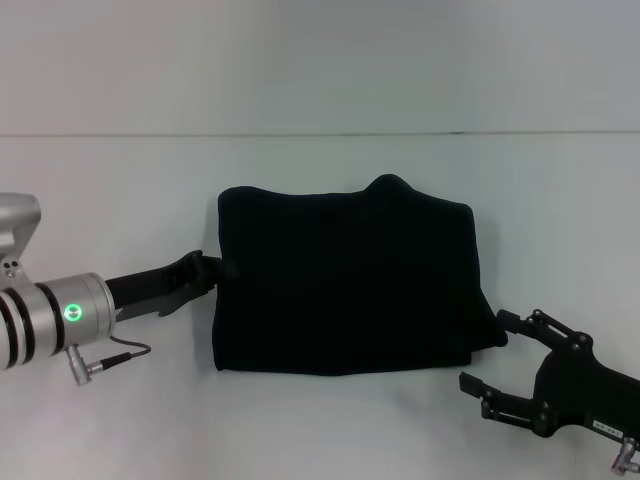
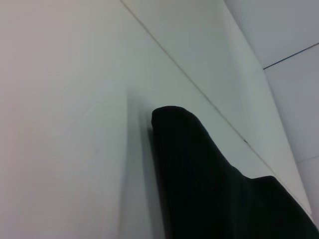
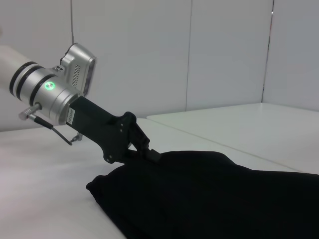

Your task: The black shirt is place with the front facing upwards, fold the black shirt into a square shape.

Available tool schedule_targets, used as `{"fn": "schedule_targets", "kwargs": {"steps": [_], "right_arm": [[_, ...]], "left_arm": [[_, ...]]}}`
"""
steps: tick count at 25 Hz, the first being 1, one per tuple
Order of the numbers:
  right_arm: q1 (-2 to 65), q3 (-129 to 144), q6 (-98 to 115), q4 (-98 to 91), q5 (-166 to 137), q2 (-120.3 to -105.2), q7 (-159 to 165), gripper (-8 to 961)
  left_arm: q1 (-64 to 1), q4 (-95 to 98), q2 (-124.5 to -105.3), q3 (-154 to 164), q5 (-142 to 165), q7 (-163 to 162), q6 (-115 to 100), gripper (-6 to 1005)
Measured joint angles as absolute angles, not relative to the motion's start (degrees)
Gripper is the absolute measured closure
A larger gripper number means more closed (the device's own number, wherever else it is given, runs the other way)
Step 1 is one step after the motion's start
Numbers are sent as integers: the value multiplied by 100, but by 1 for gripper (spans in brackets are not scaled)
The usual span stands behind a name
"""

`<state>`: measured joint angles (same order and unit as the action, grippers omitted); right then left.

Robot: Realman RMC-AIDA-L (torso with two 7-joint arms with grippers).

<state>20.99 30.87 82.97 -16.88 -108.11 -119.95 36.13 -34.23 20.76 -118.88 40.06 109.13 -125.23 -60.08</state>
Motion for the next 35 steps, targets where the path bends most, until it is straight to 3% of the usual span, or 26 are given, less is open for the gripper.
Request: {"fn": "schedule_targets", "kwargs": {"steps": [8, 11, 16, 22, 32, 35], "right_arm": [[2101, 2991, 8310, -1660, -10811, -11997, 3611, 8], [2111, 2952, 8309, -1627, -10810, -11997, 3601, 9], [2139, 2917, 8306, -1612, -10791, -11999, 3594, 9], [2219, 2770, 8308, -1548, -10784, -12006, 3581, 9], [2243, 2788, 8328, -1499, -10798, -12013, 3576, 8], [2183, 2810, 8293, -1454, -10839, -12008, 3569, 8]], "left_arm": [[-3393, 2112, -11851, 3918, 10788, -11899, -6396, 929], [-3336, 2122, -11761, 3908, 10784, -11747, -6436, 741], [-3030, 2459, -11584, 3834, 10781, -11001, -6759, 550], [-2618, 3181, -11725, 3214, 10562, -8724, -8520, 267], [-1964, 3220, -12004, 3105, 10791, -5735, -9646, 55], [-1808, 3208, -12028, 3092, 11039, -5746, -9594, 55]]}}
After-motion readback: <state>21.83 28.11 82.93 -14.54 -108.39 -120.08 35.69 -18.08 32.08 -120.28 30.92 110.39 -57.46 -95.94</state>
